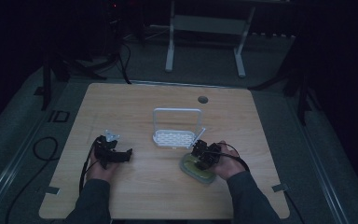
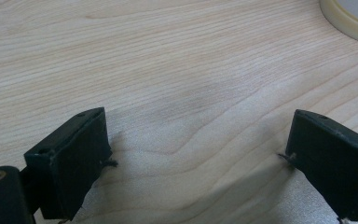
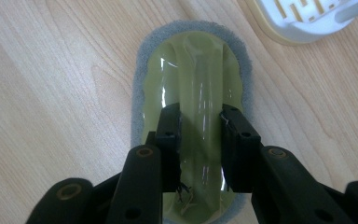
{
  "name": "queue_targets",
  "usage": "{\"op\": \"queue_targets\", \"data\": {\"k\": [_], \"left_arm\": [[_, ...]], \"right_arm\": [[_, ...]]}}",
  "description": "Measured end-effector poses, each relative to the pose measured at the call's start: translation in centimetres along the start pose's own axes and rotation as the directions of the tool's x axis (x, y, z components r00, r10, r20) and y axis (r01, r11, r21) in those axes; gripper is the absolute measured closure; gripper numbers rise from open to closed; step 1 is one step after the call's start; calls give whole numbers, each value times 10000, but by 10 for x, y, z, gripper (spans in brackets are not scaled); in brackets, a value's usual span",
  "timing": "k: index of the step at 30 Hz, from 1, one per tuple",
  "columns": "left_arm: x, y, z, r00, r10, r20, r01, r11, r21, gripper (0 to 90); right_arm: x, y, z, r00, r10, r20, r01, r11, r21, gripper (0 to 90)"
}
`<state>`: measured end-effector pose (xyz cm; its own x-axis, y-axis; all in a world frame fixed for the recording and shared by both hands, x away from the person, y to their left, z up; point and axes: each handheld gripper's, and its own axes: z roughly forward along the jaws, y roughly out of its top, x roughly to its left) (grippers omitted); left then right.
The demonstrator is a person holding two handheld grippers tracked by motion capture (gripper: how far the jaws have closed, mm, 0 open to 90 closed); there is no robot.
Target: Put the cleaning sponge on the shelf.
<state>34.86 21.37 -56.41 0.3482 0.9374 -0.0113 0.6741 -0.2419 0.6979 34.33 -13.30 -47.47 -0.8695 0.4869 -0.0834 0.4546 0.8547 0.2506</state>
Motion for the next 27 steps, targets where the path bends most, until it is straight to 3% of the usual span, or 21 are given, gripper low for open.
{"op": "queue_targets", "data": {"k": [10,27], "left_arm": [[0,0,0,10000,6,4,-6,10000,15,60],[0,0,0,10000,5,1,-5,10000,9,60]], "right_arm": [[2,6,-7,9985,-516,186,515,9987,34,714],[1,16,-16,9936,-1047,432,1064,9936,-387,714]]}}
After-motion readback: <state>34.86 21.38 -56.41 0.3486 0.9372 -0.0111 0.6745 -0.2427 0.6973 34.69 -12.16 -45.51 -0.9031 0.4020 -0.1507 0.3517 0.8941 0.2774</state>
